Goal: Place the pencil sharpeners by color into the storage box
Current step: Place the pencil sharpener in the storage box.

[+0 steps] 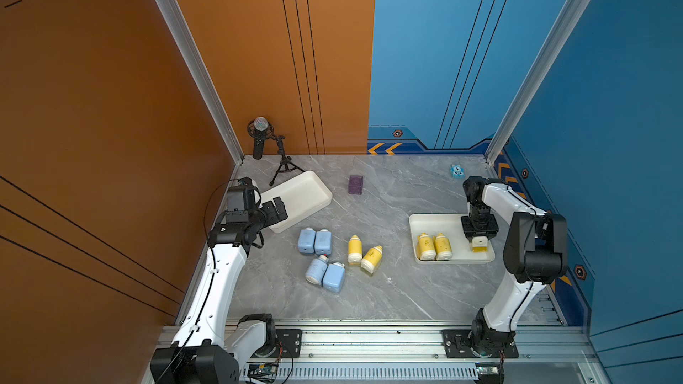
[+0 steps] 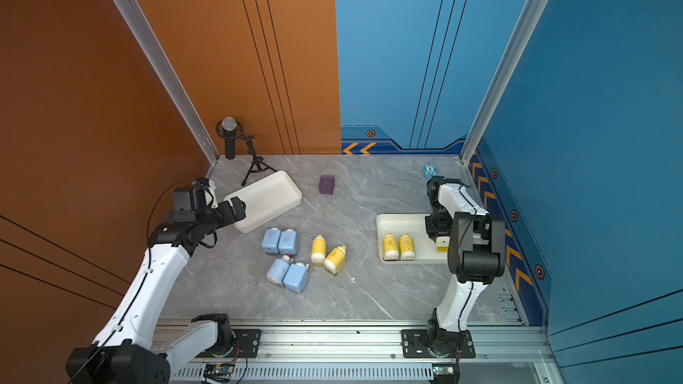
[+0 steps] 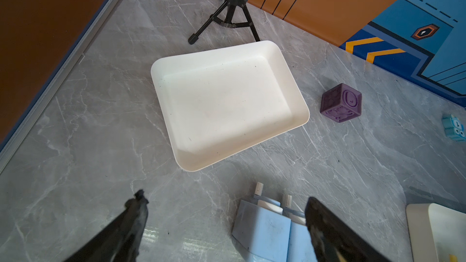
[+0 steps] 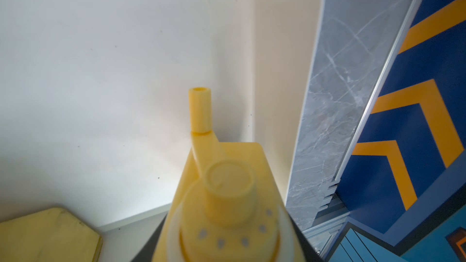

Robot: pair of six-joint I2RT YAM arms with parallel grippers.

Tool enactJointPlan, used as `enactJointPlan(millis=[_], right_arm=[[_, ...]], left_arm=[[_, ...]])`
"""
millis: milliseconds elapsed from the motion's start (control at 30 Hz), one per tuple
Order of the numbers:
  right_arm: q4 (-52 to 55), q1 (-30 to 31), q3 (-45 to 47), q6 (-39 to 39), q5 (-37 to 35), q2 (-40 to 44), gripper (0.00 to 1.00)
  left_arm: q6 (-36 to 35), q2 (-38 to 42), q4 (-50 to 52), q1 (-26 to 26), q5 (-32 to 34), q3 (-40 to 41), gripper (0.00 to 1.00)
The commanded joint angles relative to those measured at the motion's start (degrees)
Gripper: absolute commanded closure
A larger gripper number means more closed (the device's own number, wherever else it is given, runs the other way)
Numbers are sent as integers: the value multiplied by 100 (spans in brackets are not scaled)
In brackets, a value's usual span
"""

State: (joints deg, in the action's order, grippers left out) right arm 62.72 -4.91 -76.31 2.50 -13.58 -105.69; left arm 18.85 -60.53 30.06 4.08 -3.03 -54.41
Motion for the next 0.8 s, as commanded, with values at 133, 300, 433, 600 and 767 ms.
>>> enactJointPlan(millis=[133, 300, 433, 600, 767], right_arm=[[-58, -156, 211, -44, -81, 411, 84], [-154, -274, 332, -94, 95, 381, 84], [-216, -316, 407, -83, 108, 240, 83], [-259, -382, 413, -87, 167, 11, 83], [-269, -389, 442, -83, 175, -135, 81]], left_arm=[[-127, 120, 89, 16, 171, -52, 2], [-136, 129, 90, 0, 170, -51, 2], [-142, 123, 88, -4, 188, -43, 2], [-154, 110, 87, -6, 232, -43, 2], [-163, 111, 89, -8, 248, -48, 2]])
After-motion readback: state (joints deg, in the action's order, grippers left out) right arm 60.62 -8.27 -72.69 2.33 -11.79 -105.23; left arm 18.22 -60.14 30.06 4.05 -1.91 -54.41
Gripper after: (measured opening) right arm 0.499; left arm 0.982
